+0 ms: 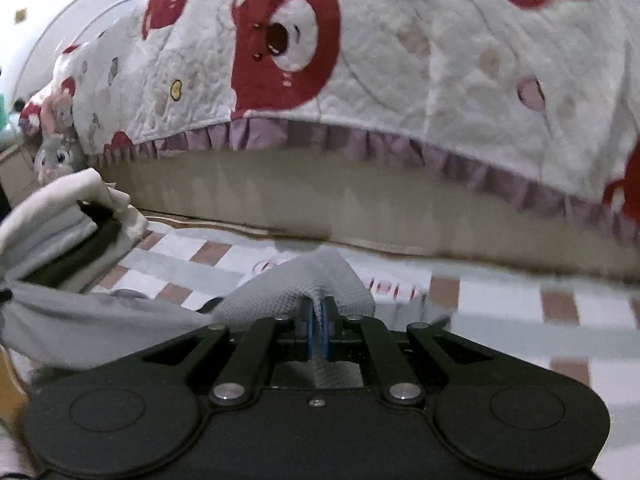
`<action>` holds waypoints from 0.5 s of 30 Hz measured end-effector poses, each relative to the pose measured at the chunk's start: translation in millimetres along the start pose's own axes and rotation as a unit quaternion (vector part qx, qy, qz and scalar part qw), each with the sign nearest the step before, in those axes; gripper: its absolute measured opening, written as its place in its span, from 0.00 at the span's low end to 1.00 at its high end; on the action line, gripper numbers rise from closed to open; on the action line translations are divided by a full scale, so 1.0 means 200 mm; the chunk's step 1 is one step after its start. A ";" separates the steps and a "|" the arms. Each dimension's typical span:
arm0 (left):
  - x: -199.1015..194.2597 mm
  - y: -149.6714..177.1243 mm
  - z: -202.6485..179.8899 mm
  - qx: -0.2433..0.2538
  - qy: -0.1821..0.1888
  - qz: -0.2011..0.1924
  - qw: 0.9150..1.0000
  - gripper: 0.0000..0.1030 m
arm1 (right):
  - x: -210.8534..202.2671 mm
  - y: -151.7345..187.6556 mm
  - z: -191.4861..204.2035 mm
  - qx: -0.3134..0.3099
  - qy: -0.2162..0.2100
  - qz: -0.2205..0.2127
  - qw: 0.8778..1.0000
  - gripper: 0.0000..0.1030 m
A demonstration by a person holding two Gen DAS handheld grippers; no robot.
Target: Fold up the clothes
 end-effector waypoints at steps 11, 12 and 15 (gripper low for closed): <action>0.85 -0.84 -0.27 0.179 -0.127 -0.063 0.974 0.20 | 0.67 -0.58 0.11 -0.053 -0.003 -0.061 0.997 0.15; 0.91 -0.86 -0.28 0.174 -0.149 -0.062 0.971 0.36 | 0.73 -0.63 0.11 -0.048 0.000 -0.075 0.996 0.27; 0.99 -0.78 -0.27 0.142 -0.147 -0.034 0.978 0.44 | 0.83 -0.62 0.03 0.013 0.038 -0.064 0.997 0.50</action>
Point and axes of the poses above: each gripper's, at about its wrist camera, not at the fingertips, and x roughly the way its jaws point, z to its left, y to its underside, the point moved 3 cm from there along x, roughly the way its jaws point, and after that the axes turned 11 degrees about x, right-handed, at the moved point
